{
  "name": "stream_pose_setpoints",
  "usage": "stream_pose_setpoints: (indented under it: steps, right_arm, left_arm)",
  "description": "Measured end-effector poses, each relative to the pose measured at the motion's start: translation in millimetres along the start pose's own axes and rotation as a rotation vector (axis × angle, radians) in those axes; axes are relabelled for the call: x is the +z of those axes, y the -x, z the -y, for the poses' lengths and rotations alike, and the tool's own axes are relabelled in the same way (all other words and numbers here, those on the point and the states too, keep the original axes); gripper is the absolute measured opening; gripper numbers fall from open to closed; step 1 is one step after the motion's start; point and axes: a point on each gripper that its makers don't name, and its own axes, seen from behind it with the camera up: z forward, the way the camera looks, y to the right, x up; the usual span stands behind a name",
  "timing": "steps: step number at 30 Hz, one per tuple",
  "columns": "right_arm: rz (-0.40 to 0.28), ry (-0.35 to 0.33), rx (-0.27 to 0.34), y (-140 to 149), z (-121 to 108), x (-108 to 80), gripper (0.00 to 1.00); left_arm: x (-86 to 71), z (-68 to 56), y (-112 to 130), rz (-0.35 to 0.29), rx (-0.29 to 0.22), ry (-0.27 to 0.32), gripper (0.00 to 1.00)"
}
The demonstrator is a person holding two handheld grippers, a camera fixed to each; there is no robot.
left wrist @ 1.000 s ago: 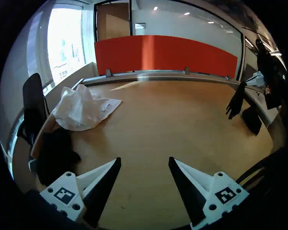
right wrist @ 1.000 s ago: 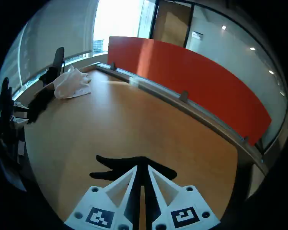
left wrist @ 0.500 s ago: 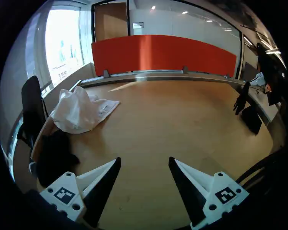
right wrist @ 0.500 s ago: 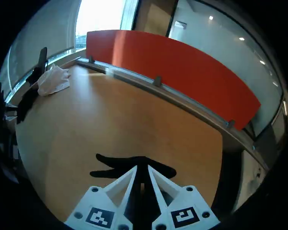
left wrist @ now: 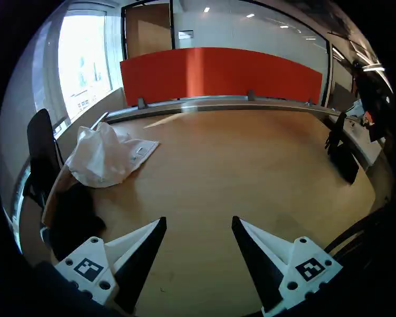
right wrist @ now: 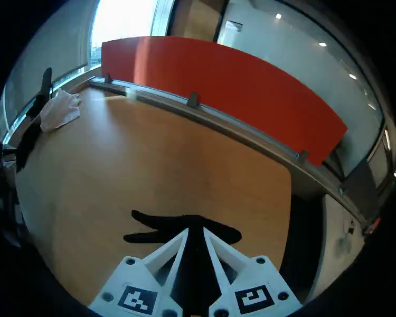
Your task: Fold towel
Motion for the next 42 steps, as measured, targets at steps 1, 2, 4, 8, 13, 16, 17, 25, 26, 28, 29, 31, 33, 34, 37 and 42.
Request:
stream_pose_setpoints:
  steps: [1, 2, 4, 8, 13, 16, 17, 25, 26, 28, 29, 31, 33, 34, 37, 42]
  right_arm:
    - [0.001, 0.001, 0.003, 2, -2, -0.6, 0.04]
    - [0.003, 0.002, 0.005, 4, -3, -1.2, 0.04]
    - [0.004, 0.003, 0.010, 7, -5, -2.8, 0.04]
    - [0.010, 0.006, 0.016, 15, -10, -6.1, 0.04]
    - [0.021, 0.015, 0.023, 28, -19, -11.2, 0.04]
    - [0.028, 0.019, 0.035, 36, -23, -14.5, 0.04]
    - [0.031, 0.020, 0.039, 39, -24, -15.7, 0.04]
    - [0.061, 0.032, 0.064, 67, -30, -27.0, 0.05]
    - [0.064, 0.033, 0.068, 70, -30, -28.2, 0.04]
    - [0.068, 0.031, 0.075, 76, -27, -30.8, 0.04]
    - [0.069, 0.031, 0.079, 79, -26, -32.0, 0.04]
    - [0.076, 0.028, 0.081, 85, -22, -34.3, 0.04]
    - [0.083, 0.027, 0.082, 91, -18, -36.3, 0.04]
    - [0.086, 0.027, 0.081, 93, -16, -37.0, 0.04]
    - [0.094, 0.027, 0.084, 100, -13, -39.1, 0.04]
    - [0.105, 0.036, 0.096, 110, -12, -41.8, 0.04]
  left_arm:
    - [0.2, -0.7, 0, 0.000, 0.000, 0.001, 0.92]
    - [0.4, -1.4, -1, 0.001, 0.001, 0.001, 0.92]
    - [0.4, -3.0, -1, 0.001, 0.002, 0.004, 0.92]
    - [0.6, -6.4, -3, 0.002, 0.003, 0.009, 0.92]
    - [-0.3, -10.0, -4, 0.002, 0.007, 0.013, 0.92]
    - [-1.0, -11.6, -4, 0.001, 0.009, 0.015, 0.92]
    - [-1.2, -12.0, -4, 0.001, 0.010, 0.016, 0.92]
    - [-3.4, -13.8, -4, -0.001, 0.009, 0.017, 0.92]
    - [-3.6, -13.8, -4, -0.001, 0.009, 0.017, 0.92]
    - [-3.7, -14.1, -3, -0.001, 0.009, 0.018, 0.92]
    - [-3.8, -14.3, -3, -0.001, 0.009, 0.018, 0.92]
    - [-3.9, -15.0, -2, -0.001, 0.008, 0.019, 0.92]
    - [-3.8, -16.1, -2, 0.000, 0.006, 0.021, 0.92]
    - [-3.7, -16.7, -2, 0.000, 0.006, 0.023, 0.92]
    - [-3.2, -18.5, -1, -0.001, 0.006, 0.026, 0.92]
    - [-3.8, -20.4, -1, -0.003, 0.008, 0.029, 0.92]
